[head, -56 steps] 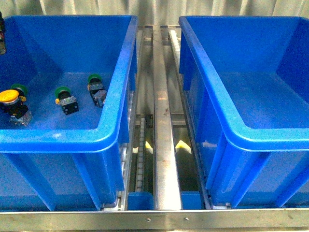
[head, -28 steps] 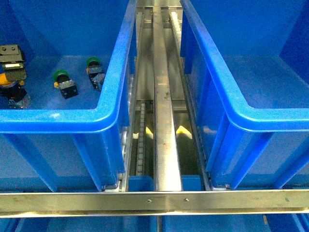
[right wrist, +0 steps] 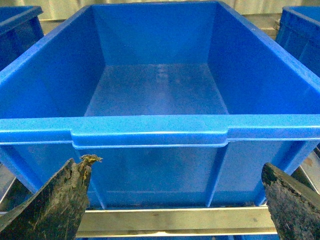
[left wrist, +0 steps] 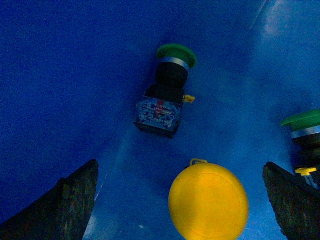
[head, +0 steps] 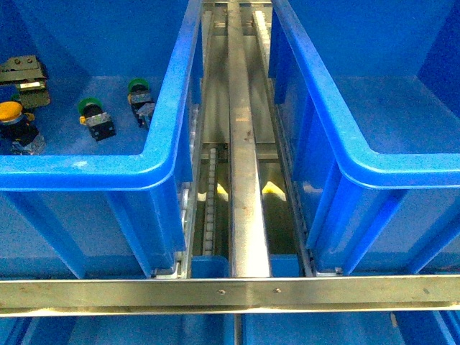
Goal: Pick red and yellow buttons and place in box
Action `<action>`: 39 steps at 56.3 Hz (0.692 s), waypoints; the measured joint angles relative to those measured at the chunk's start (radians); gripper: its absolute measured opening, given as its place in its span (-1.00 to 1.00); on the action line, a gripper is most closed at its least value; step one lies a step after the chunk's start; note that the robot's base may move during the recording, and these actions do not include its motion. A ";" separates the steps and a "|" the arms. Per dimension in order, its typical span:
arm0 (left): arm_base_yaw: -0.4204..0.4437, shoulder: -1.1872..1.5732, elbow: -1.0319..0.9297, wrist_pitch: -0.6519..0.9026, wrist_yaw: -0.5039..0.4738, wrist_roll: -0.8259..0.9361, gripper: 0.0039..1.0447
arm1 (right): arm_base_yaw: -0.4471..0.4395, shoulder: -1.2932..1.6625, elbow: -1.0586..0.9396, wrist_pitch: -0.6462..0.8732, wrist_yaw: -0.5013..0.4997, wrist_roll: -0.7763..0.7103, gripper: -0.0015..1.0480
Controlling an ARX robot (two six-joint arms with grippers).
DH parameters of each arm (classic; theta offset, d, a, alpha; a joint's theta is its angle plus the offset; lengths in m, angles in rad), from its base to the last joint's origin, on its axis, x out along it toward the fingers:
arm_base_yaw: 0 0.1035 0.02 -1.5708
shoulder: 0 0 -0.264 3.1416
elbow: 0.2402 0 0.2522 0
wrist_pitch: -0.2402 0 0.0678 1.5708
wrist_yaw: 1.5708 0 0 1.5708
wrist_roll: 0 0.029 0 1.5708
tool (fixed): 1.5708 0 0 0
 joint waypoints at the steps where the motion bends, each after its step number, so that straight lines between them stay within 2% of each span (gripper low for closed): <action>1: 0.000 0.002 0.001 0.000 0.000 0.000 0.85 | 0.000 0.000 0.000 0.000 0.000 0.000 0.88; 9: 0.000 0.019 0.013 0.001 -0.010 0.008 0.85 | 0.000 0.000 0.000 0.000 0.000 0.000 0.88; 30: -0.019 0.053 0.027 0.001 -0.036 0.045 -0.09 | 0.000 0.000 0.000 0.000 0.000 0.000 0.88; 33: -0.022 0.058 0.029 -0.001 -0.042 0.047 -0.28 | 0.000 0.000 0.000 0.000 0.000 0.000 0.88; 39: -0.027 0.058 0.031 0.000 -0.051 0.062 -0.35 | 0.000 0.000 0.000 0.000 0.000 0.000 0.88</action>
